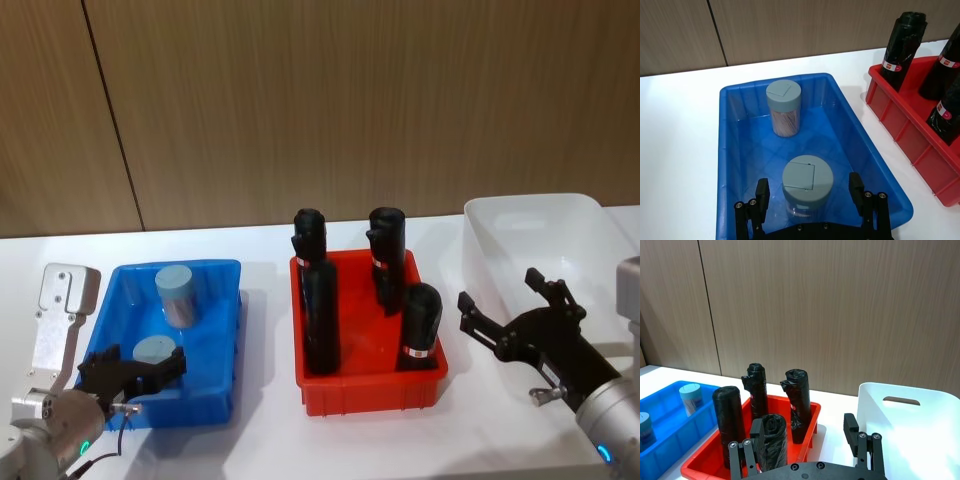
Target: Pick the cotton swabs from the blue box and place them into the white box.
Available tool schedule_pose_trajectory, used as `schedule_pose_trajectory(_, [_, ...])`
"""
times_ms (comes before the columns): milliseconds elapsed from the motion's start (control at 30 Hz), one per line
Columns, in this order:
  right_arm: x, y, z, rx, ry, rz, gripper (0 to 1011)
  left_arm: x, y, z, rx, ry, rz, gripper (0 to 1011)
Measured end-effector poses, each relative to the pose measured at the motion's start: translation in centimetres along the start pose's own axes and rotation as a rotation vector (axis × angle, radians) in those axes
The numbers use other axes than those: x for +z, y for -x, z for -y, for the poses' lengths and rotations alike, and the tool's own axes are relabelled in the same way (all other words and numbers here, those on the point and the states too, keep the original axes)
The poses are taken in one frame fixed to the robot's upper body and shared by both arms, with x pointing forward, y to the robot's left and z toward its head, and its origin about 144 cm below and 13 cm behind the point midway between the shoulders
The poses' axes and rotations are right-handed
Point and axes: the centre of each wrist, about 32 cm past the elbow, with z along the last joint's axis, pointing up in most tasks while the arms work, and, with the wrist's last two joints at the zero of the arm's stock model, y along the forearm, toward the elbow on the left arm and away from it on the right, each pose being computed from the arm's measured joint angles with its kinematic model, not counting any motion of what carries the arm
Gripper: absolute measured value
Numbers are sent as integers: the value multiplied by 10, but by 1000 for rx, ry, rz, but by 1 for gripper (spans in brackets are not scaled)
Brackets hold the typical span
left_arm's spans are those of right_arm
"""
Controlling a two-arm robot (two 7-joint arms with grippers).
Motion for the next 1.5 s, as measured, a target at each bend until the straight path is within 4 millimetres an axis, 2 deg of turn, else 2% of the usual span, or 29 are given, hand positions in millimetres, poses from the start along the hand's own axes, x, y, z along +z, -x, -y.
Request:
schedule_pose_trajectory(667, [0, 0, 0, 0, 0, 0, 1002, -7, -9, 17, -29, -40, -5, 1003])
schedule_pose_trajectory(800, [0, 0, 0, 0, 0, 0, 1002, -8, -9, 20, -41, -37, -3, 929])
schedule_pose_trajectory(867, [0, 0, 0, 0, 0, 0, 1002, -9, -9, 21, -43, -35, -1, 859])
schedule_pose_trajectory(900, [0, 0, 0, 0, 0, 0, 1002, -9, -9, 22, -45, -34, -1, 859])
schedule_pose_trajectory(967, [0, 0, 0, 0, 0, 0, 1002, -10, -9, 23, -49, -30, 2, 809])
schedule_pose_trajectory(1000, [0, 0, 0, 0, 0, 0, 1002, -10, -9, 23, -50, -28, 4, 746])
schedule_pose_trajectory(1133, [0, 0, 0, 0, 0, 0, 1002, -11, -9, 24, -53, -24, 9, 670])
schedule_pose_trajectory(1500, [0, 0, 0, 0, 0, 0, 1002, -10, -6, 22, -55, 4, 35, 668])
